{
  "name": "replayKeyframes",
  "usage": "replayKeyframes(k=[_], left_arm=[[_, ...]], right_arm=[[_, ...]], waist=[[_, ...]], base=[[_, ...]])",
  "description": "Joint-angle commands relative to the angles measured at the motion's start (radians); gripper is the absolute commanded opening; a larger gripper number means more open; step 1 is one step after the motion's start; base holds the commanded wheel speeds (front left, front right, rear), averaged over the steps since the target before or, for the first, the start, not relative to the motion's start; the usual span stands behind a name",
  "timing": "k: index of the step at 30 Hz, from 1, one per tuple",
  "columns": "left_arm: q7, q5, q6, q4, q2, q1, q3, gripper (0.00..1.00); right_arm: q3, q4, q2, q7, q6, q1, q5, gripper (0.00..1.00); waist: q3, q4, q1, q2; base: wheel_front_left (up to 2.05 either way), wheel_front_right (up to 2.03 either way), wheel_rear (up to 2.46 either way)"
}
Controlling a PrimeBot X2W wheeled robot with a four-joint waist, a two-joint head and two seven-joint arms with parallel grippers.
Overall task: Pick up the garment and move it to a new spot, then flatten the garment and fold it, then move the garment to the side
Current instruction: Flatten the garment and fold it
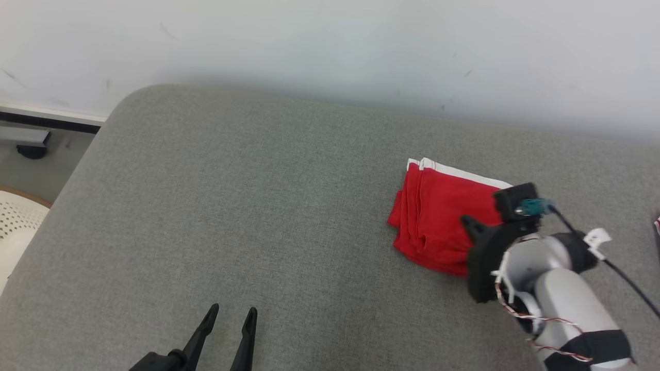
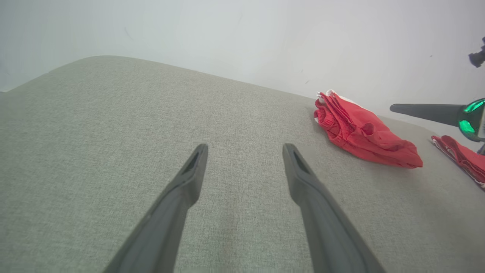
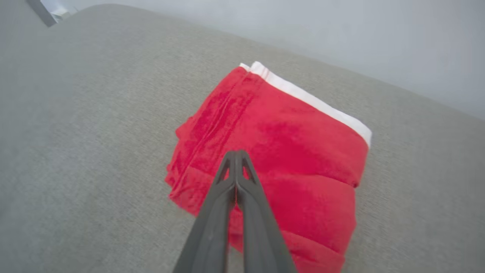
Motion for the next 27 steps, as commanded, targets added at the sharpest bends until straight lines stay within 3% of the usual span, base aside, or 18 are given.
replayKeyframes(k=[1,4,9,17,23,24,25,26,27], left_arm=[[0.004,-0.002,-0.001,-0.006,0.003,-0.003,-0.004,1.00],[0.003,-0.005,-0.005,-0.005,0.000,-0.019,-0.007,1.00],[0.000,-0.004,-0.005,0.007,-0.007,-0.032,-0.008,1.00],[-0.011,-0.007,-0.006,0.028,-0.009,-0.030,0.005,1.00],[-0.017,0.001,-0.014,0.027,-0.005,-0.010,0.014,1.00],[-0.018,0.002,-0.012,0.024,-0.006,-0.009,0.020,1.00],[-0.019,0.003,-0.010,0.022,-0.007,-0.003,0.026,1.00],[-0.019,0.004,-0.009,0.021,-0.007,0.006,0.031,1.00],[-0.020,0.005,-0.005,0.019,-0.008,0.015,0.036,1.00]], right_arm=[[-0.052,0.013,-0.011,-0.022,0.001,0.015,-0.065,0.00],[-0.105,0.049,0.009,-0.064,0.001,0.023,-0.145,0.00],[-0.097,0.126,0.054,-0.097,0.001,0.025,-0.192,0.00],[0.051,0.202,0.117,-0.146,0.001,0.038,-0.127,0.00],[0.108,0.163,0.130,-0.165,0.001,0.063,-0.013,0.00],[0.100,0.145,0.129,-0.174,0.001,0.067,0.000,0.04],[0.086,0.122,0.129,-0.188,0.001,0.076,0.010,0.44],[0.063,0.104,0.129,-0.201,0.001,0.089,0.018,1.00],[0.037,0.082,0.129,-0.214,0.001,0.108,0.021,1.00]], waist=[[0.009,0.005,0.0001,0.0000],[0.027,0.012,0.0001,0.0000],[0.045,0.022,0.0001,0.0000],[0.037,0.012,0.0001,0.0000],[0.010,-0.009,0.0001,0.0000],[0.003,-0.013,0.0001,0.0000],[-0.004,-0.017,0.0001,0.0000],[-0.011,-0.022,0.0001,0.0000],[-0.021,-0.028,0.0001,0.0000]], base=[[0.00,0.00,0.00],[0.00,0.00,0.00],[0.00,0.00,0.00],[0.00,0.00,0.00],[0.00,0.00,0.00],[0.00,0.00,0.00],[0.00,0.00,0.00],[0.00,0.00,0.00],[0.00,0.00,0.00]])
